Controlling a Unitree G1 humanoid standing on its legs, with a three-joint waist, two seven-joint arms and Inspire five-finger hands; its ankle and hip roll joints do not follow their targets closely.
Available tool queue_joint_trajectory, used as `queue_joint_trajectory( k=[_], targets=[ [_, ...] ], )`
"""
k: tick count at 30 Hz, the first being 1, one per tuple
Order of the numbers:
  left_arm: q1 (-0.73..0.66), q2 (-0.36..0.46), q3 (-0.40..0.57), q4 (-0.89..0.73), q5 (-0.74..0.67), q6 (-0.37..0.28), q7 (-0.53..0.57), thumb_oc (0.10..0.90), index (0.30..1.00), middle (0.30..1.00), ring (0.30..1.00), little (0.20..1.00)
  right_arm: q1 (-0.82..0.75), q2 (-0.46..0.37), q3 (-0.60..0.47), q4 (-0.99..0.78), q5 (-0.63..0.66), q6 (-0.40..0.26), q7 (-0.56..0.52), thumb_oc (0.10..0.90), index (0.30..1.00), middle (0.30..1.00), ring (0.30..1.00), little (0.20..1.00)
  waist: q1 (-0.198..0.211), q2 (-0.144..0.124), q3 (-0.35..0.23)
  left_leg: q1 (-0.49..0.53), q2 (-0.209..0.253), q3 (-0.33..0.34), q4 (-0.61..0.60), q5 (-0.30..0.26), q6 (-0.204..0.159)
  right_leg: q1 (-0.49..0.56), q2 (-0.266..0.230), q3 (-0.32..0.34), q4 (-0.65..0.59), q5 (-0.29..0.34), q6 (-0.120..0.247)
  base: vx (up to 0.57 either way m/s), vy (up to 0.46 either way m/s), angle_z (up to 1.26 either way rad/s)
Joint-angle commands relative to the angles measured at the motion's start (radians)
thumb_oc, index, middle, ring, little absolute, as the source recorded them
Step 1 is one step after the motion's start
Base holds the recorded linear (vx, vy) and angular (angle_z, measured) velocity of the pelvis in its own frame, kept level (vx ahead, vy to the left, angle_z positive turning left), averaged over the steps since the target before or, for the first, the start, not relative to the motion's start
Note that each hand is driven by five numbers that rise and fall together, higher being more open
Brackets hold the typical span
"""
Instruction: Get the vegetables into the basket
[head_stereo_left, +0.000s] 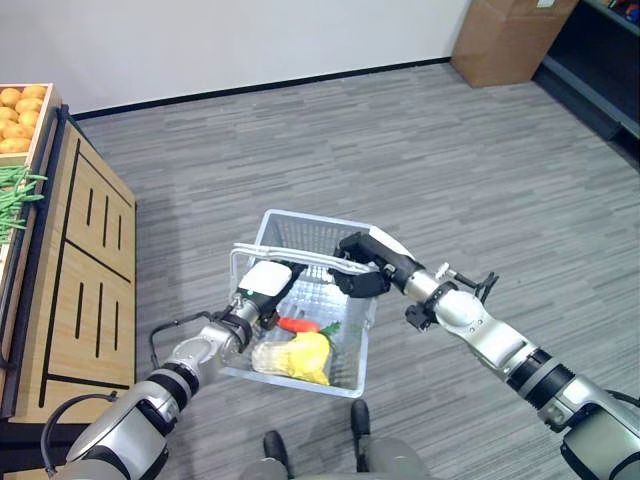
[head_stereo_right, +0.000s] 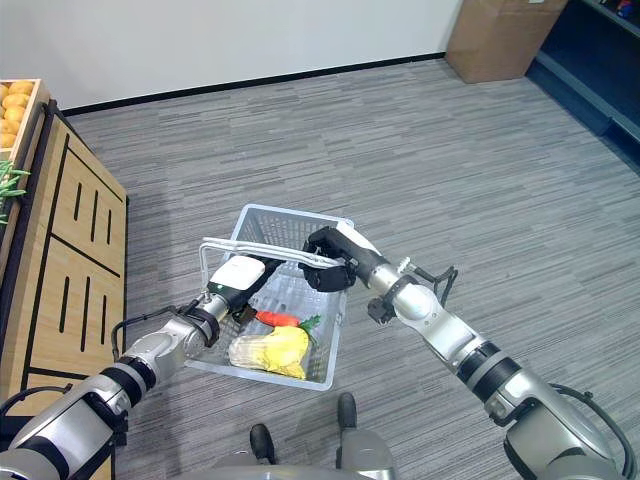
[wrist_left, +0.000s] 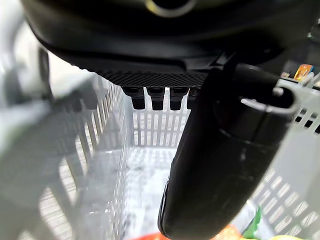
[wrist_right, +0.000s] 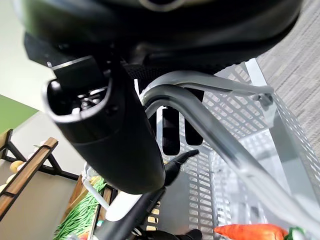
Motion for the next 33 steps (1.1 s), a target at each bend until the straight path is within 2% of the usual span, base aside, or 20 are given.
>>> queue_joint_trajectory(
  k=[1,4,8,9,10,11,13,15,18,22,26,31,33],
  targets=[
    [-0.096,-0.017,0.025,-0.073,-0.069,-0.074,0.034,0.900,1.000,1.000,1.000,1.000,-0.052,0.050,-0.150,-0.058,0.024,-0.141,-0.093,0.400,0.300,0.300,0.300,0.300,0.010,-0.011,-0.102,-0.023,0.067,-0.078,0.000,-0.012,-0.083,0.056,-0.095,-0.026,0.001,-0.059,0.098,0.01,-0.001,0.03],
    [-0.027,-0.012,0.032,-0.206,-0.229,-0.131,-0.063,0.900,1.000,1.000,1.000,1.000,-0.013,0.074,-0.206,0.003,-0.011,-0.127,-0.126,0.400,0.300,0.300,0.300,0.300,0.017,-0.009,-0.104,-0.023,0.065,-0.087,0.000,-0.013,-0.079,0.060,-0.096,-0.031,0.001,-0.060,0.097,0.02,0.002,0.05],
    [0.027,0.005,0.025,-0.313,-0.352,-0.171,-0.149,0.900,1.000,1.000,1.000,1.000,0.013,0.088,-0.250,0.075,-0.070,-0.111,-0.160,0.400,0.300,0.300,0.300,0.300,0.021,-0.007,-0.108,-0.021,0.062,-0.094,0.000,-0.015,-0.076,0.066,-0.097,-0.036,0.001,-0.061,0.095,0.01,0.002,0.01],
    [0.063,0.025,0.024,-0.379,-0.439,-0.189,-0.201,0.900,1.000,1.000,1.000,1.000,0.026,0.106,-0.285,0.123,-0.094,-0.107,-0.187,0.400,0.300,0.300,0.300,0.300,0.027,-0.003,-0.111,-0.019,0.060,-0.099,0.000,-0.016,-0.074,0.070,-0.098,-0.039,0.001,-0.062,0.094,0.02,0.006,0.05],
    [0.065,0.028,0.024,-0.382,-0.442,-0.188,-0.204,0.900,1.000,1.000,1.000,1.000,0.027,0.107,-0.285,0.123,-0.095,-0.107,-0.187,0.400,0.300,0.300,0.300,0.300,0.026,-0.003,-0.111,-0.019,0.060,-0.099,0.000,-0.016,-0.074,0.070,-0.098,-0.040,0.001,-0.062,0.094,0.03,0.009,0.05],
    [0.090,0.053,0.015,-0.435,-0.514,-0.198,-0.269,0.900,1.000,1.000,1.000,1.000,0.033,0.112,-0.311,0.161,-0.110,-0.102,-0.206,0.400,0.300,0.300,0.300,0.300,0.030,-0.001,-0.114,-0.018,0.059,-0.102,0.000,-0.018,-0.072,0.072,-0.098,-0.041,0.001,-0.062,0.094,0.02,0.005,0.05],
    [0.132,0.111,0.016,-0.518,-0.656,-0.198,-0.312,0.900,1.000,1.000,1.000,1.000,0.042,0.127,-0.343,0.242,-0.142,-0.098,-0.238,0.400,0.300,0.300,0.300,0.300,0.040,0.005,-0.115,-0.017,0.054,-0.110,0.000,-0.018,-0.070,0.077,-0.098,-0.046,0.001,-0.063,0.094,0.02,0.009,0.04],
    [0.150,0.131,0.019,-0.533,-0.710,-0.192,-0.335,0.900,1.000,1.000,1.000,1.000,0.044,0.135,-0.354,0.270,-0.142,-0.097,-0.245,0.400,0.300,0.300,0.300,0.300,0.040,0.004,-0.117,-0.017,0.054,-0.112,0.000,-0.018,-0.070,0.078,-0.099,-0.047,0.001,-0.063,0.094,0.01,0.007,0.11],
    [0.236,0.180,0.060,-0.561,-0.892,-0.182,-0.385,0.900,1.000,1.000,1.000,1.000,0.060,0.147,-0.388,0.377,-0.165,-0.083,-0.261,0.400,0.300,0.300,0.300,0.300,0.053,0.009,-0.117,-0.021,0.050,-0.120,0.000,-0.015,-0.069,0.077,-0.100,-0.051,0.001,-0.063,0.094,0.00,0.009,0.09],
    [0.378,0.178,0.141,-0.549,-1.092,-0.143,-0.434,0.900,1.000,1.000,1.000,1.000,0.095,0.159,-0.432,0.478,-0.180,-0.072,-0.276,0.400,0.300,0.300,0.300,0.300,0.063,0.011,-0.119,-0.023,0.048,-0.129,0.000,-0.011,-0.068,0.080,-0.100,-0.058,0.001,-0.063,0.091,0.00,0.000,0.01],
    [0.501,0.101,0.229,-0.420,-1.208,-0.101,-0.450,0.900,1.000,1.000,1.000,1.000,0.154,0.171,-0.487,0.568,-0.188,-0.064,-0.289,0.400,0.300,0.300,0.300,0.300,0.070,0.014,-0.119,-0.026,0.047,-0.139,0.000,-0.006,-0.068,0.083,-0.101,-0.067,0.001,-0.063,0.091,0.00,-0.004,0.07],
    [0.567,0.009,0.313,-0.214,-1.154,-0.089,-0.428,0.900,1.000,1.000,1.000,1.000,0.212,0.190,-0.569,0.716,-0.187,-0.060,-0.316,0.400,0.300,0.300,0.300,0.300,0.078,0.016,-0.121,-0.031,0.045,-0.154,0.000,-0.001,-0.066,0.087,-0.102,-0.079,0.001,-0.065,0.090,0.00,-0.004,0.12],
    [0.577,-0.050,0.345,-0.064,-1.141,-0.074,-0.421,0.900,1.000,1.000,1.000,1.000,0.219,0.205,-0.596,0.800,-0.180,-0.057,-0.328,0.400,0.300,0.300,0.300,0.300,0.081,0.017,-0.123,-0.033,0.045,-0.155,0.000,0.000,-0.066,0.088,-0.101,-0.083,0.001,-0.065,0.090,-0.01,0.001,0.05]
  ],
)
